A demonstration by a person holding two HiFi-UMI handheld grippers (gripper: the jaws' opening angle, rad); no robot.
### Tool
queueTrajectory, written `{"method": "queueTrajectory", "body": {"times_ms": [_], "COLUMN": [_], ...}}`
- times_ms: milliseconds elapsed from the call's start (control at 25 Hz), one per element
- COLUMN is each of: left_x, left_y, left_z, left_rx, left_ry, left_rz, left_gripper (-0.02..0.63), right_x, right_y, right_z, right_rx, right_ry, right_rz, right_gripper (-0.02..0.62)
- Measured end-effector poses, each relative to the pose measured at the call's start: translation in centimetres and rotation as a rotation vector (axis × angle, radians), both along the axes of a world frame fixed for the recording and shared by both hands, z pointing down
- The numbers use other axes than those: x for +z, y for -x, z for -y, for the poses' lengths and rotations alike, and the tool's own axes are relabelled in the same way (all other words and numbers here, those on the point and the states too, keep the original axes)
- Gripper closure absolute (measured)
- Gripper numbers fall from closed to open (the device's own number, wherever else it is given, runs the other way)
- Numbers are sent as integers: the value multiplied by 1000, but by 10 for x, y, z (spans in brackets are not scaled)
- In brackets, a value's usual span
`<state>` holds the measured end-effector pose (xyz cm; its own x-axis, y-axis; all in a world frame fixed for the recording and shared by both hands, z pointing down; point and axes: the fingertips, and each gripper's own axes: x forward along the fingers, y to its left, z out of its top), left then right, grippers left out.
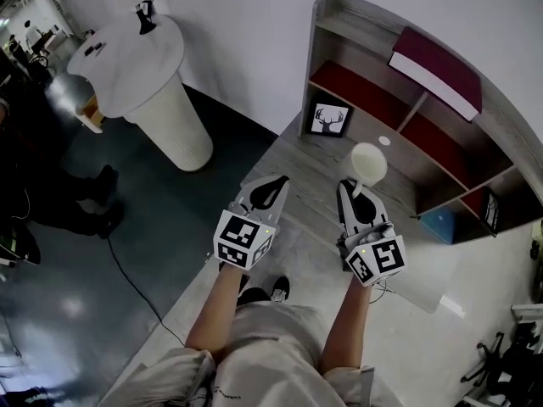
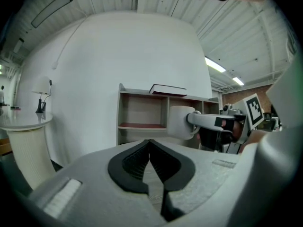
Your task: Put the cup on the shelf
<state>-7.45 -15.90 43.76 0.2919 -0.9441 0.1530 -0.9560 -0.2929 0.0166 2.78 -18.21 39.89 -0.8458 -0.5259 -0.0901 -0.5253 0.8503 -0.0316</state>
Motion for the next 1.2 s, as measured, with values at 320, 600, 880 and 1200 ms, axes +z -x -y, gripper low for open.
{"method": "queueTrajectory", "body": {"times_ms": [320, 600, 880, 1200], "left_x": [2, -9, -39, -39], "left_y": [28, 22, 24, 25], "left_z": [6, 60, 125, 195], "left_rx": [-58, 23, 104, 192], "left_ry": [20, -3, -50, -48], "left_rz": [-14, 1, -3, -39], "left_gripper": [595, 595, 595, 595], "right_x": [18, 8, -9, -4], "right_y": [-1, -1, 6, 26], "right_z": [11, 55, 116, 164], "right_rx": [-7, 29, 81, 105], "right_ry": [68, 38, 29, 25], "right_rz": [20, 10, 10, -77], "right_gripper": [580, 580, 580, 580]}}
